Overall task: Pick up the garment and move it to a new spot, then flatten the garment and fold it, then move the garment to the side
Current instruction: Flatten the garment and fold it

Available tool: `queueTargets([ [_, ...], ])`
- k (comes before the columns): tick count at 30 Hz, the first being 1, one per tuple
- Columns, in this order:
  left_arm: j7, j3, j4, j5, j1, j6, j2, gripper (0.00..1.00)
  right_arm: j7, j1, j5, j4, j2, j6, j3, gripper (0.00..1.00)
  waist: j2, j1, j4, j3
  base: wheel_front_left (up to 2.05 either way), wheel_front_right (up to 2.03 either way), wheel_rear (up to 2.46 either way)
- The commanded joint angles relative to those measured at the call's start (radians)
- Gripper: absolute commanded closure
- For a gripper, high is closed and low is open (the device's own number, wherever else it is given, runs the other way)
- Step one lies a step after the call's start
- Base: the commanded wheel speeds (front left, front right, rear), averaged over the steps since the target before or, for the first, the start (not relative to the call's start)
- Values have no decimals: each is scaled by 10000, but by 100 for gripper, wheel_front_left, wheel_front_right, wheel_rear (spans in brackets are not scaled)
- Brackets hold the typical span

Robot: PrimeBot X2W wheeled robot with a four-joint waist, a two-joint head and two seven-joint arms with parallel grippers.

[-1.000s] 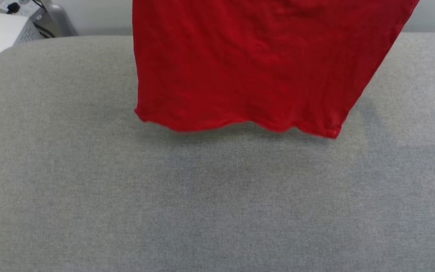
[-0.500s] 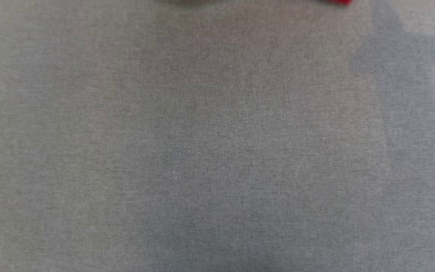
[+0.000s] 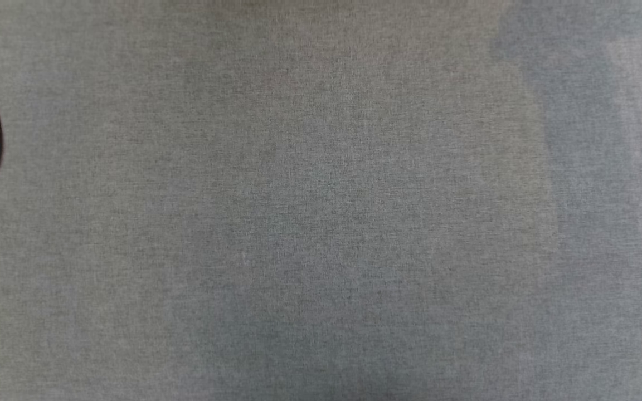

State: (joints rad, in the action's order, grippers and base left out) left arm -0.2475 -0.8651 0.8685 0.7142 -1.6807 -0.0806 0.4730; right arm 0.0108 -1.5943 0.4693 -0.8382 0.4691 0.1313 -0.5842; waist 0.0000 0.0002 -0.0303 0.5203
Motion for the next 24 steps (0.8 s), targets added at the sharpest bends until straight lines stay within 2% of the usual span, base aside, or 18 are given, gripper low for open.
queueTargets([
  [1, -107, 75, -37, 58, 534, -50, 78, 100, 185, 473, 265, -17, 2, -6, -257, 100, 0, -2, -6, -274, 0, 0, 0],
  [7, -138, 357, -989, -103, 2720, 127, 379, 100, 631, 2146, 1471, 456, 288, -6, -1323, 100, 0, -2, 27, -1102, 0, 0, 0],
  [14, -141, 994, -2264, -46, 6322, 490, 684, 100, 792, 4601, 2754, 1460, 861, -6, -2605, 100, 0, -2, 51, -2302, 0, 0, 0],
  [24, -142, 2098, -3553, 474, 10914, 944, 954, 100, 1227, 8429, 4182, 2229, 1465, -6, -3123, 100, 0, -2, -1, -3845, 0, 0, 0],
])
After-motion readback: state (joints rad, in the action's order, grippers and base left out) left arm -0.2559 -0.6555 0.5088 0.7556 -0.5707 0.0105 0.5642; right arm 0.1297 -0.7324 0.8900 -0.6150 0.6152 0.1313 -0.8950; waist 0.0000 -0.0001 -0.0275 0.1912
